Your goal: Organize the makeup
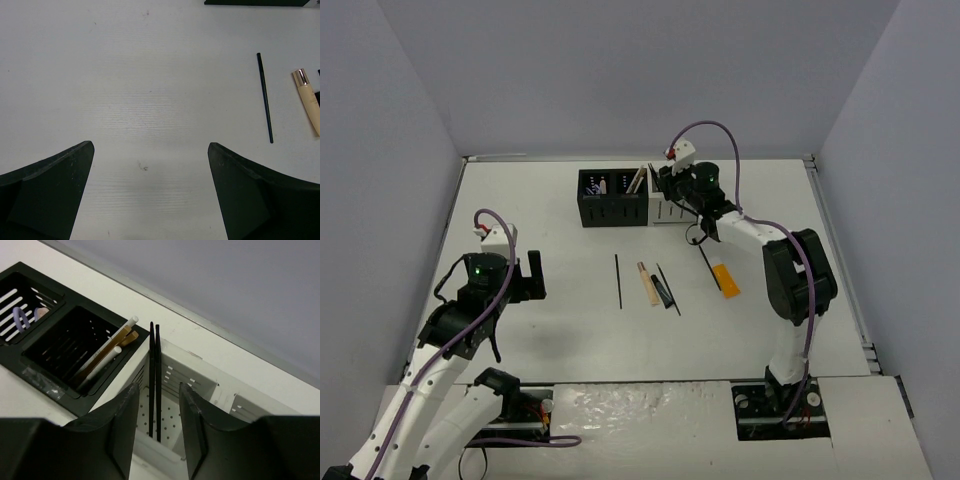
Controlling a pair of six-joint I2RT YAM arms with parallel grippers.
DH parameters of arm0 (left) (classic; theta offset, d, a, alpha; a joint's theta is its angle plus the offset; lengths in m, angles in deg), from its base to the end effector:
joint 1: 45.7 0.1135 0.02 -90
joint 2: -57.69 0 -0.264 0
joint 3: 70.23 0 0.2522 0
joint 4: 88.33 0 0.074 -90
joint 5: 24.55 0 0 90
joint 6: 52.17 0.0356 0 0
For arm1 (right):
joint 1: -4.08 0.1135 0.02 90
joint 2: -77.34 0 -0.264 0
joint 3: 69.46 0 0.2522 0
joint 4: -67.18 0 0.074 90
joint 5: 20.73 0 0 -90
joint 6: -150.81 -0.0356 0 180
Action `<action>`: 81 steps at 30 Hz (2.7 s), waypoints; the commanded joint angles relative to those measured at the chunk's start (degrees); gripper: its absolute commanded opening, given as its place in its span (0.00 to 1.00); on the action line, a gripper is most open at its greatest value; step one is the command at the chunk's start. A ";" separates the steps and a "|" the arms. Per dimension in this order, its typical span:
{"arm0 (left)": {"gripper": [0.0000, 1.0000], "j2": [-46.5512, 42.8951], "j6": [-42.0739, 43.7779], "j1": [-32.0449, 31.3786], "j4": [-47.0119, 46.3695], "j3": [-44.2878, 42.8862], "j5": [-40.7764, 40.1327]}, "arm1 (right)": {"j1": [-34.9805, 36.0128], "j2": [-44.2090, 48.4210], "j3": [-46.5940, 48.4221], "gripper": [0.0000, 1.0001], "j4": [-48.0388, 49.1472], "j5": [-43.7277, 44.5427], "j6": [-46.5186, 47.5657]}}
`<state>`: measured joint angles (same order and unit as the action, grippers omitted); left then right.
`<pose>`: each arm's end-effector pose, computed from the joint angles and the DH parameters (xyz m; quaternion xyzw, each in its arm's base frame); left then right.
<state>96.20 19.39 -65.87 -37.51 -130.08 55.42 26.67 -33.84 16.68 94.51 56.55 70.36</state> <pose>0.1366 -0.0436 0.3160 -0.0311 0.8610 -0.0947 0.4987 0.4148 0.1811 0.2573 -0.2674 0.6396 0.1576 0.7033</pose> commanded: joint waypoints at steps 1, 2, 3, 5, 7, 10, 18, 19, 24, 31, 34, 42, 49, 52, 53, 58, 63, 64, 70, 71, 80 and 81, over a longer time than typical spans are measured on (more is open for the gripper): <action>0.97 -0.06 0.86 0.39 -2.96 -1.02 0.55 | 0.17 13.18 -1.24 0.37 -0.75 1.17 -1.28; 0.97 -0.02 0.86 0.39 -2.96 -1.02 0.63 | 0.17 15.40 -1.73 0.38 -2.56 1.44 -2.05; 0.97 -0.02 0.86 0.39 -2.96 -0.96 0.69 | 0.17 17.50 -1.98 0.38 -5.98 2.35 -2.97; 0.97 -0.02 0.90 0.39 -2.87 -1.02 0.93 | 0.17 20.23 -1.98 0.38 -11.81 4.01 -4.57; 0.97 -0.02 0.86 0.39 -3.02 -1.02 1.28 | 0.10 23.29 -1.52 0.39 -22.37 6.70 -7.00; 0.97 -0.05 0.77 0.39 -2.87 -1.02 1.33 | 0.09 26.42 -2.98 0.41 -31.76 10.53 -10.31; 0.97 -0.04 0.77 0.47 -2.78 -1.10 1.21 | 0.09 30.23 -13.90 0.48 -44.40 8.82 -17.53; 0.97 -0.08 0.77 0.48 -2.78 -1.05 1.13 | 0.09 29.78 -14.98 0.48 -44.78 8.08 -17.74; 0.97 -0.10 0.77 0.48 -2.61 -1.02 0.71 | 0.09 26.45 -18.34 0.48 -45.22 4.59 -18.28; 0.97 0.18 0.77 0.48 -2.61 -1.02 0.63 | 0.08 22.14 -19.83 0.46 -44.95 8.23 -19.24; 0.97 0.33 0.68 0.48 -2.61 -1.02 0.72 | -0.09 19.77 -19.76 0.47 -44.81 9.31 -19.40; 0.97 0.07 0.68 0.48 -2.65 -1.02 0.63 | -0.41 17.16 -19.26 0.46 -44.31 11.00 -19.21; 0.97 0.07 0.77 0.48 -2.61 -1.02 0.63 | -1.40 16.79 -19.57 0.47 -44.27 12.54 -18.79; 0.97 0.07 0.74 0.50 -2.61 -1.11 0.63 | -1.82 16.40 -19.12 0.47 -44.35 14.20 -18.13; 0.97 0.07 0.77 0.48 -2.63 -1.08 0.63 | -1.85 16.16 -18.90 0.47 -44.32 14.10 -17.91; 0.97 0.11 0.73 0.48 -2.69 -1.11 0.54 | -1.93 14.34 -17.37 0.46 -44.09 12.00 -16.81; 0.97 0.24 0.68 0.48 -2.67 -1.02 0.45 | -1.93 11.88 -16.57 0.40 -43.82 9.07 -16.58; 0.97 0.24 0.68 0.48 -2.61 -1.03 0.45 | -1.92 11.74 -16.57 0.39 -43.83 8.83 -16.61; 0.97 0.19 0.68 0.48 -2.66 -1.11 0.54 | -0.56 10.45 -17.20 0.14 -44.05 7.30 -17.47; 0.97 0.12 0.68 0.48 -2.69 -1.11 0.54 | 0.09 10.68 -17.42 0.10 -44.18 7.32 -17.77; 0.97 -0.28 0.68 0.48 -2.52 -1.03 0.46 | 9.34 15.07 -18.40 0.00 -51.23 9.99 -23.38; 0.97 -0.32 0.68 0.48 -2.52 -1.02 0.45 | 9.90 16.04 -19.15 0.00 -52.10 10.07 -24.24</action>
<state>96.08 19.39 -65.82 -37.51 -130.08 56.51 32.67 -21.86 -0.90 49.70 66.67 50.65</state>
